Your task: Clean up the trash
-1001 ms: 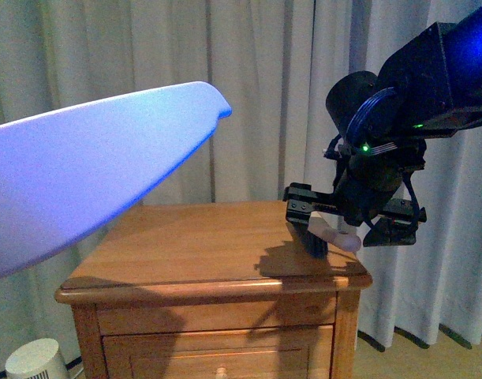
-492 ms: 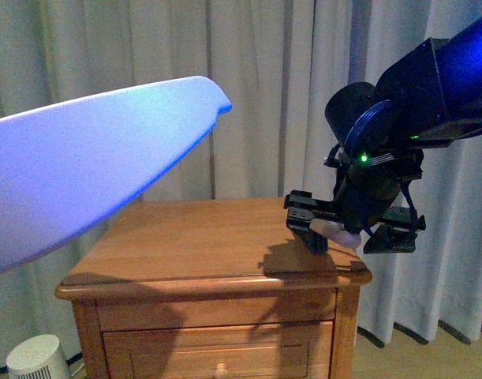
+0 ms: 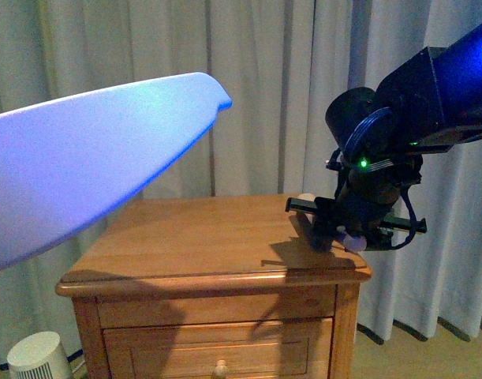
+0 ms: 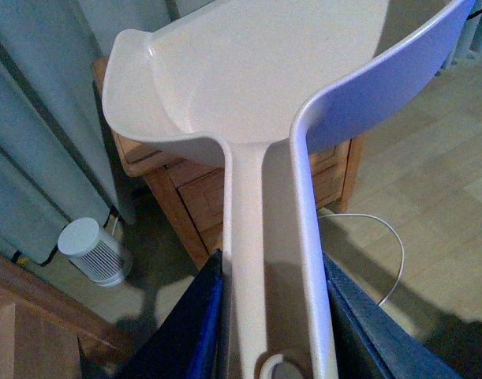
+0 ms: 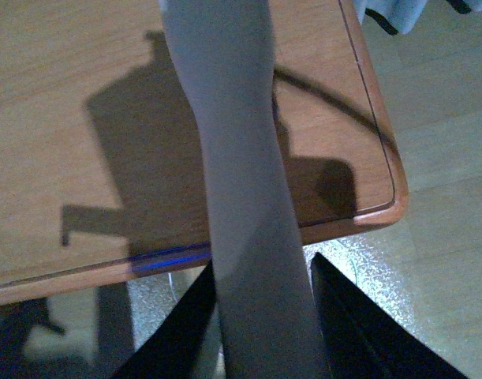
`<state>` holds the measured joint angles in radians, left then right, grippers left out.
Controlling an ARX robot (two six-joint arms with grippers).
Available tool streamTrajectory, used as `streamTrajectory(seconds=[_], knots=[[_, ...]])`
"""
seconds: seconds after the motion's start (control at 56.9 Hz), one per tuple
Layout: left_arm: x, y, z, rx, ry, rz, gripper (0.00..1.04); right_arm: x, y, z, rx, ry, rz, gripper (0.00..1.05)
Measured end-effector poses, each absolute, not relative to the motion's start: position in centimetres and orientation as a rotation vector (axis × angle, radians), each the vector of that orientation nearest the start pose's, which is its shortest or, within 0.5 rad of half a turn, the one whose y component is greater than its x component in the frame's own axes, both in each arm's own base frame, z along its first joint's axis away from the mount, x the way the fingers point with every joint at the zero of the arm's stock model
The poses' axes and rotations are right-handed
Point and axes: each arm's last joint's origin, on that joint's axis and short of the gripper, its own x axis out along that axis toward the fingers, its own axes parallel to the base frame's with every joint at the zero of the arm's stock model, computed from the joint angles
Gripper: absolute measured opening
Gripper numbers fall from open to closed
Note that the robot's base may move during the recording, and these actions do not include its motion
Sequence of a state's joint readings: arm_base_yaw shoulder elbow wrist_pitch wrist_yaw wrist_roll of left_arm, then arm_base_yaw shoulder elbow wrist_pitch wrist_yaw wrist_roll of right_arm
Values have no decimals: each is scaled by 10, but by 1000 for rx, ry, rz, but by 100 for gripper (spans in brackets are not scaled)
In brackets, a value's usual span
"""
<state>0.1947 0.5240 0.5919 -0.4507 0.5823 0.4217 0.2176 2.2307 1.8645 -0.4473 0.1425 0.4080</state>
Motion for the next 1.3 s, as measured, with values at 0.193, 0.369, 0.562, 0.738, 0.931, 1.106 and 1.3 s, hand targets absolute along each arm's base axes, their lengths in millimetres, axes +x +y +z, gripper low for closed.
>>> streamTrajectory(seconds=[0.193,0.369,0.562,0.738,0.931,1.106,1.3], knots=[[118,7,278,266,269,-450,29,484,101,209,219,791,-101,21],[118,7,278,266,269,-450,29,475,97,219,179,750,-108,21],[118,7,278,266,269,-450,29,454,90,253,138,637,-108,21],[118,7,278,266,269,-450,29,414,80,296,113,499,-125,21],[118,7,278,266,269,-450,29,358,67,321,81,365,-202,21],[118,7,278,266,269,-450,29,297,54,330,59,280,-285,21],[118,7,278,266,269,-450,29,229,50,332,30,196,-327,21]])
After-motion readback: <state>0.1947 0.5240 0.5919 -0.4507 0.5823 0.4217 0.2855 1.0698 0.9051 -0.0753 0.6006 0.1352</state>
